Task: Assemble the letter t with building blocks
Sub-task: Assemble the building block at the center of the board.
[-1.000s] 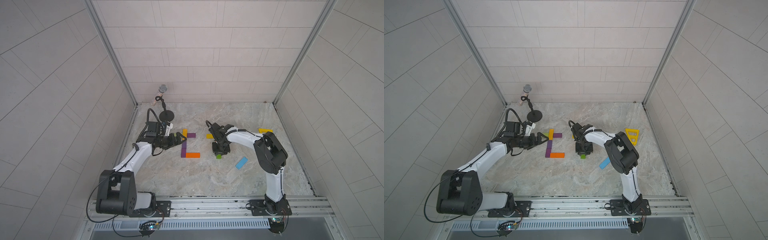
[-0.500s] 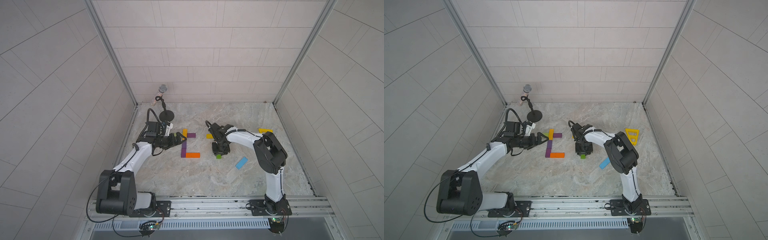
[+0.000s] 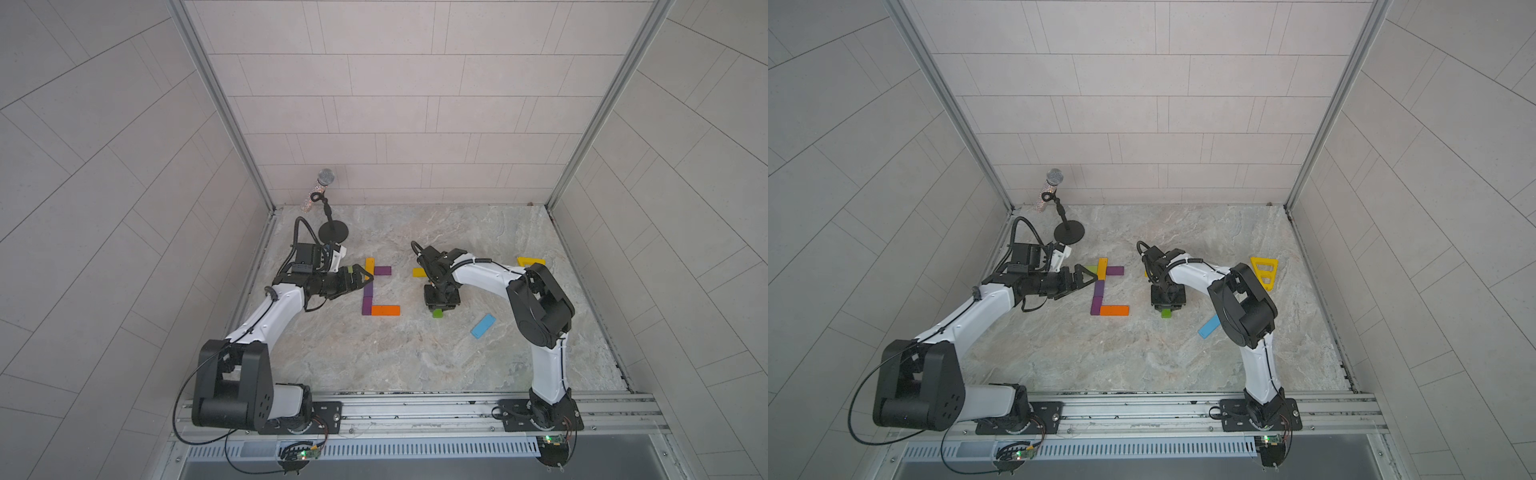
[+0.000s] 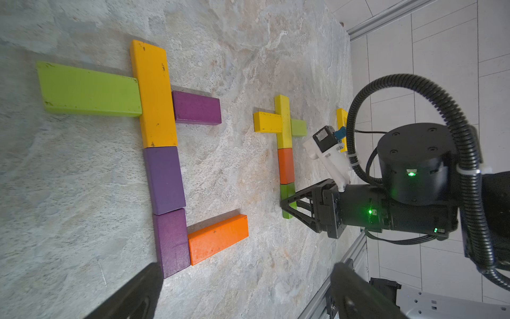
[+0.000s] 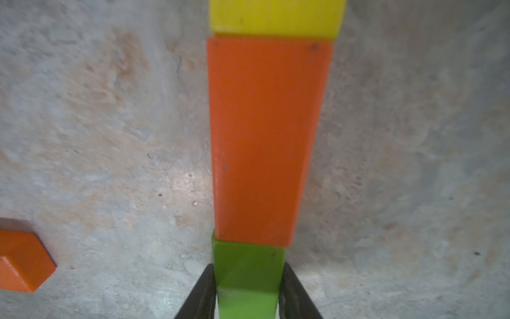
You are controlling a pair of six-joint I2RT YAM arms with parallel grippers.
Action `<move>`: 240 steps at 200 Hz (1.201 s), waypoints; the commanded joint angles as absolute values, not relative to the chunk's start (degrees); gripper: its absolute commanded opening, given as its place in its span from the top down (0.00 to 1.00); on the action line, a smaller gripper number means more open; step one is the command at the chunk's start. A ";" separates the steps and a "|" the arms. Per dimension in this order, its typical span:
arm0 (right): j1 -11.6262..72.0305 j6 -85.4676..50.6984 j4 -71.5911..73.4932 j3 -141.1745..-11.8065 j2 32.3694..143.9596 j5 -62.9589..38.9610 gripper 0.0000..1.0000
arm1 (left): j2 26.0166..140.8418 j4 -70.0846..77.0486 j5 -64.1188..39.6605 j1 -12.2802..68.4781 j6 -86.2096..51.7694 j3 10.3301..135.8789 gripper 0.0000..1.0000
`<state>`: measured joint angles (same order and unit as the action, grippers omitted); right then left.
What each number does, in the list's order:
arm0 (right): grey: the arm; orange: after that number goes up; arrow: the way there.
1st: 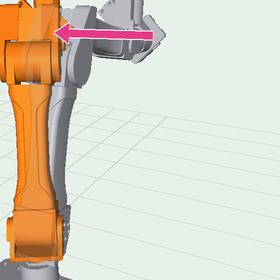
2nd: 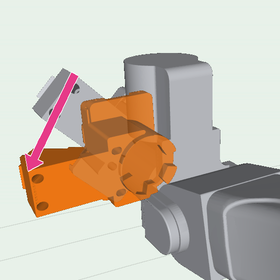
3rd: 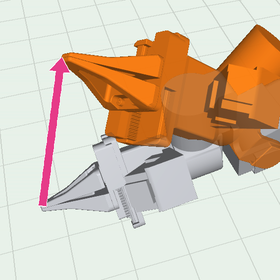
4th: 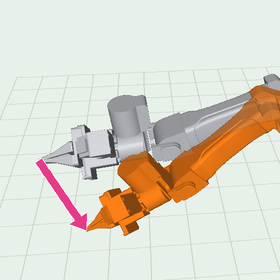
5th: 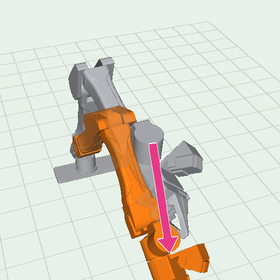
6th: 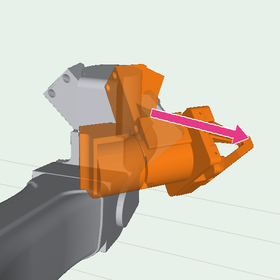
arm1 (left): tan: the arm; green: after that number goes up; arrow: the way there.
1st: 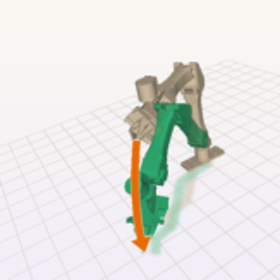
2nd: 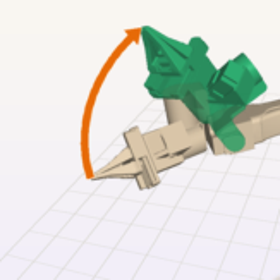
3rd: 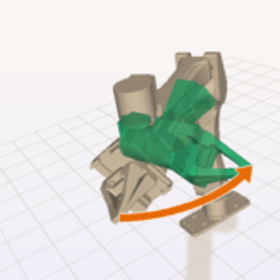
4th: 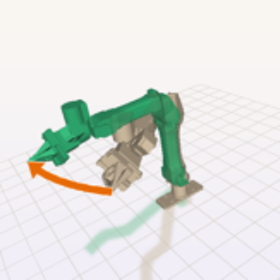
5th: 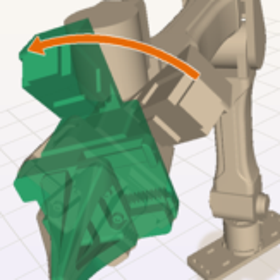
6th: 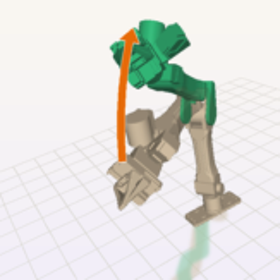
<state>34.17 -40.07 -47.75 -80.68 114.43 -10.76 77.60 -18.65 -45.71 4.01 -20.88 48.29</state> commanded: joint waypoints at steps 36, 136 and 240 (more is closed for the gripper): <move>33.76 -40.25 -49.05 -81.39 115.58 -8.88 0.51 | 78.39 -17.75 -46.50 3.84 -20.22 49.22 0.00; 33.82 -39.81 -49.39 -82.09 115.04 -7.83 0.39 | 78.05 -18.24 -46.41 3.87 -19.91 49.66 0.00; 33.17 -39.65 -49.65 -83.19 115.93 -7.73 0.48 | 77.62 -17.93 -46.44 3.84 -20.13 49.08 0.00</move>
